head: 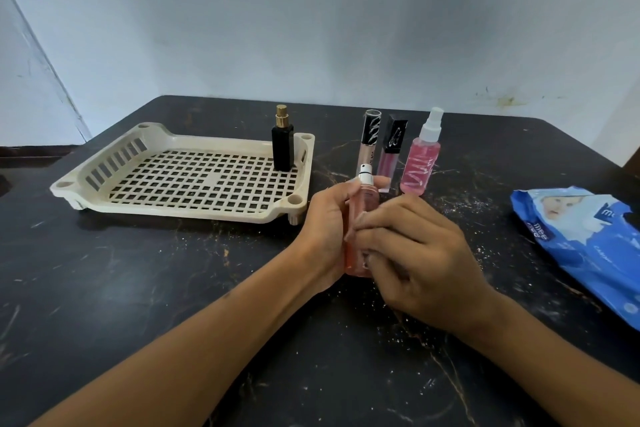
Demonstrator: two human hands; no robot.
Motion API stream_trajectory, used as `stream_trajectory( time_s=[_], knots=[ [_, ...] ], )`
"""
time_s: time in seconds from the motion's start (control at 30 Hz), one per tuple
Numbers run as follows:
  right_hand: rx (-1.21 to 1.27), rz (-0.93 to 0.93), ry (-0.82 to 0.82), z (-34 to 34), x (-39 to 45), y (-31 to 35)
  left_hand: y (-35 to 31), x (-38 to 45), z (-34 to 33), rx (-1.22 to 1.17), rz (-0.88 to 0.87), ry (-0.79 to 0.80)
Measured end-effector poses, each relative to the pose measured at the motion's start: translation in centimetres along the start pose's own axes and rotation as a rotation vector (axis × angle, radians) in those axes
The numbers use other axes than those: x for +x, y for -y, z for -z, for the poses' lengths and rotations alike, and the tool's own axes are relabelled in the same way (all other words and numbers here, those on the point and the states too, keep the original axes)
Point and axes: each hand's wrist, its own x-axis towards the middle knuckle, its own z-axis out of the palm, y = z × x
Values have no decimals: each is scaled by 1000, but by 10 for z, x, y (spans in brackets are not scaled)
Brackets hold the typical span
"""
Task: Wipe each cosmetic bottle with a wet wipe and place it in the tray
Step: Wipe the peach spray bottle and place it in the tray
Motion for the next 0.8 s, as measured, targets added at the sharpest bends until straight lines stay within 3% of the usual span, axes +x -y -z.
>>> stream_trajectory(
  time_s=[0.17, 0.3, 0.43, 0.6, 0.73, 0.8],
  knots=[
    [2, -197, -32, -1, -2, -5, 0, 1, 0, -52, -13, -44],
    [102, -161, -51, -1, -2, 0, 0, 3, 2, -45, -3, -116],
    [111, -250, -66, -1, -2, -3, -1, 3, 0, -37, -17, -121],
    [150, -134, -47, -1, -4, 4, 0, 4, 3, -24, -30, -188],
    [105, -273, -60, -2, -5, -3, -1, 1, -2, -13, -34, -131],
    [118, -228, -18, 0, -5, 1, -1, 0, -2, -1, -23, -128]
  ],
)
